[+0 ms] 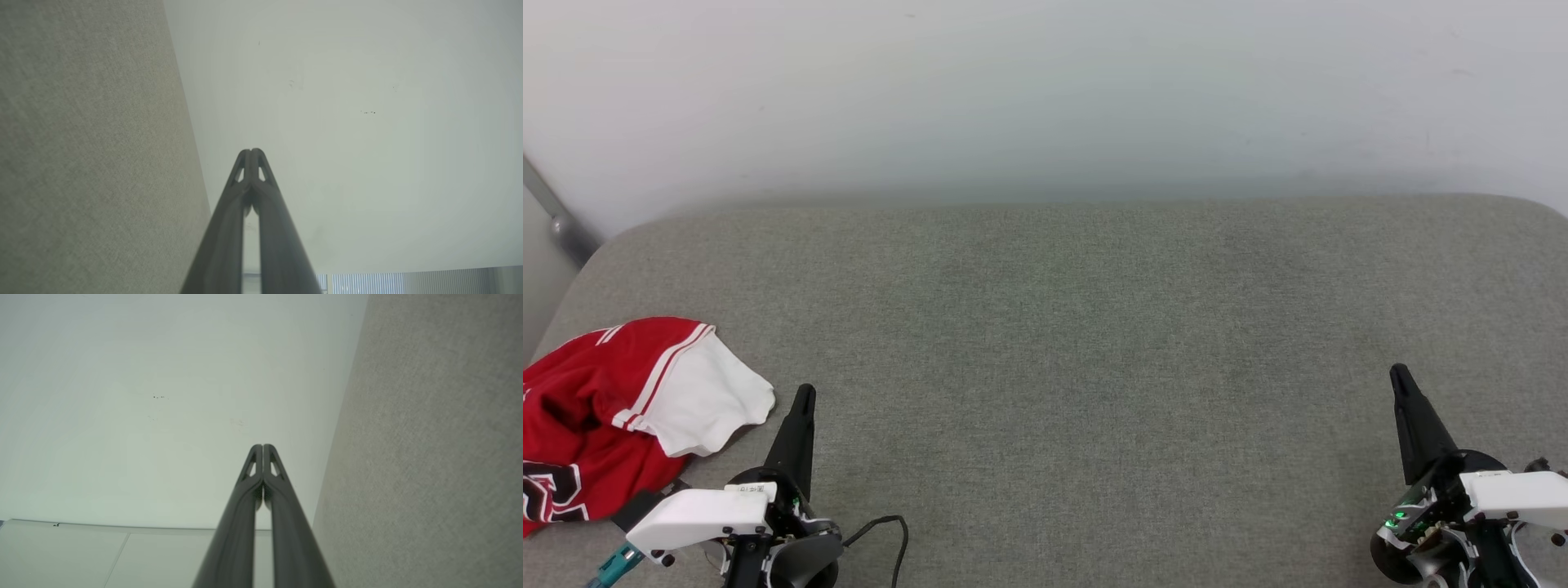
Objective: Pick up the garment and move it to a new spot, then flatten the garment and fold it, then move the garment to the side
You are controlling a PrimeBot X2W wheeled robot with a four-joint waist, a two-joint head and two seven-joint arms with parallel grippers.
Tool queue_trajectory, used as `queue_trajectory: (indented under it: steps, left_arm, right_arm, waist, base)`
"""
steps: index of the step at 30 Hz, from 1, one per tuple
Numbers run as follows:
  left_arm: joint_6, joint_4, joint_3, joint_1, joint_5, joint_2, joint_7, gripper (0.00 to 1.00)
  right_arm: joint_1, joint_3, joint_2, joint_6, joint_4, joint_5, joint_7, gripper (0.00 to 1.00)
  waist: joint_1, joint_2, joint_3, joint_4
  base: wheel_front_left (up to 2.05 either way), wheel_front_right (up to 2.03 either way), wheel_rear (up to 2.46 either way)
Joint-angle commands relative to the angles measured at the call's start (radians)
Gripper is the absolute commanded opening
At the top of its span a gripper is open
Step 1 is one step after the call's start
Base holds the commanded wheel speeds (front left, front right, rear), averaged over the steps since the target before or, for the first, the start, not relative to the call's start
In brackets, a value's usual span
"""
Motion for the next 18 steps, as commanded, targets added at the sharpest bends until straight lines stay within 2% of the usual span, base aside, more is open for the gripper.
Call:
queue_trajectory:
  steps: [1, 18]
  left_arm:
    - [-0.003, 0.0, 0.002, -0.007, 0.002, -0.003, 0.002, 0.0]
    - [-0.003, 0.0, 0.002, -0.007, 0.002, -0.003, 0.002, 0.0]
  right_arm:
    - [-0.013, -0.001, 0.005, 0.0, 0.001, -0.006, 0.001, 0.0]
    - [-0.013, 0.0, 0.005, 0.0, 0.001, -0.005, 0.001, 0.0]
  waist:
    - [0.0, 0.0, 0.0, 0.0]
    - [0.0, 0.0, 0.0, 0.0]
  base:
    - [0.0, 0.0, 0.0]
    - [0.0, 0.0, 0.0]
